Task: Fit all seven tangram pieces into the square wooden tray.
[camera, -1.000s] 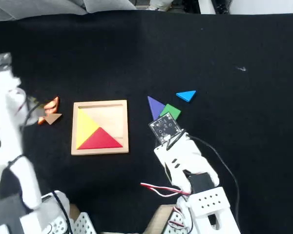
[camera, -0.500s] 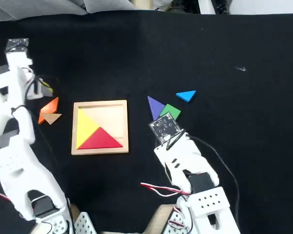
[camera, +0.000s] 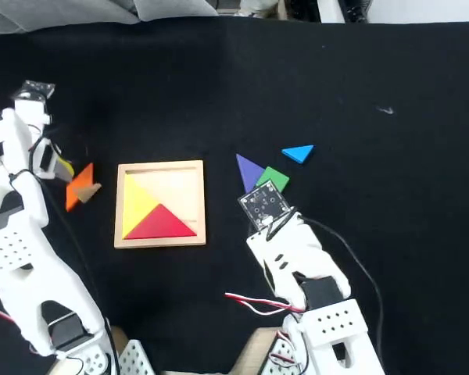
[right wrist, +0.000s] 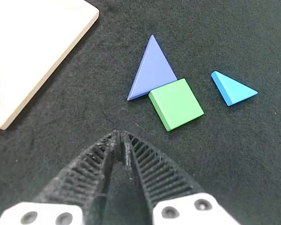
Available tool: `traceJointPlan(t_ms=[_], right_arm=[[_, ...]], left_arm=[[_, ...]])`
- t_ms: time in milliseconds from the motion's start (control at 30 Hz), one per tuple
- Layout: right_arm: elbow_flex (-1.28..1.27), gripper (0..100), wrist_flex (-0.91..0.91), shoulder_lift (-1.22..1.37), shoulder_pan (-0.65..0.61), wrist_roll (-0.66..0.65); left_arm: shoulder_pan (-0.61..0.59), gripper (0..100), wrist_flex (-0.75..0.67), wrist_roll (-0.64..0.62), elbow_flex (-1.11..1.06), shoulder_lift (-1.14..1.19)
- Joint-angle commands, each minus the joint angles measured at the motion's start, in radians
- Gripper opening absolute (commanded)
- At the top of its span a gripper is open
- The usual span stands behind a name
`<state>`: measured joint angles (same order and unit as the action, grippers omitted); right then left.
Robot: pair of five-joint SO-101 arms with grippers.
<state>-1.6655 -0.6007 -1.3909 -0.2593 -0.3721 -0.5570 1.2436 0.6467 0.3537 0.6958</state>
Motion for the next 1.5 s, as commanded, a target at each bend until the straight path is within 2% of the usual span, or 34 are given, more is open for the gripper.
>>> traceJointPlan(t_ms=[0,100,433,667,800,1100,1200,1467], right_arm=[[0.005,1.2,0.005,-0.019,0.005,-0.009],[0.005,1.2,0.005,-0.019,0.005,-0.009],[0.005,1.2,0.005,-0.019,0.005,-0.009],[0.004,1.2,0.005,-0.019,0.005,-0.009],[-0.001,1.2,0.005,-0.019,0.006,-0.009],[-0.001,1.2,0.005,-0.019,0.005,-0.009],[-0.001,1.2,0.005,-0.019,0.005,-0.009],[-0.001,1.2,0.005,-0.019,0.005,-0.009]], left_arm=[[-0.013,25,0.109,0.043,-0.028,-0.026],[-0.013,25,0.137,0.049,-0.104,-0.091],[-0.074,25,0.094,0.132,-0.501,-0.468],[0.051,26,-0.198,0.153,-0.765,-0.609],[0.082,26,-0.227,0.233,-0.762,-0.571],[0.042,26,-0.222,0.436,-0.611,-0.362],[0.051,25,-0.166,0.526,-0.582,-0.315],[0.028,25,-0.117,0.466,-0.518,-0.301]])
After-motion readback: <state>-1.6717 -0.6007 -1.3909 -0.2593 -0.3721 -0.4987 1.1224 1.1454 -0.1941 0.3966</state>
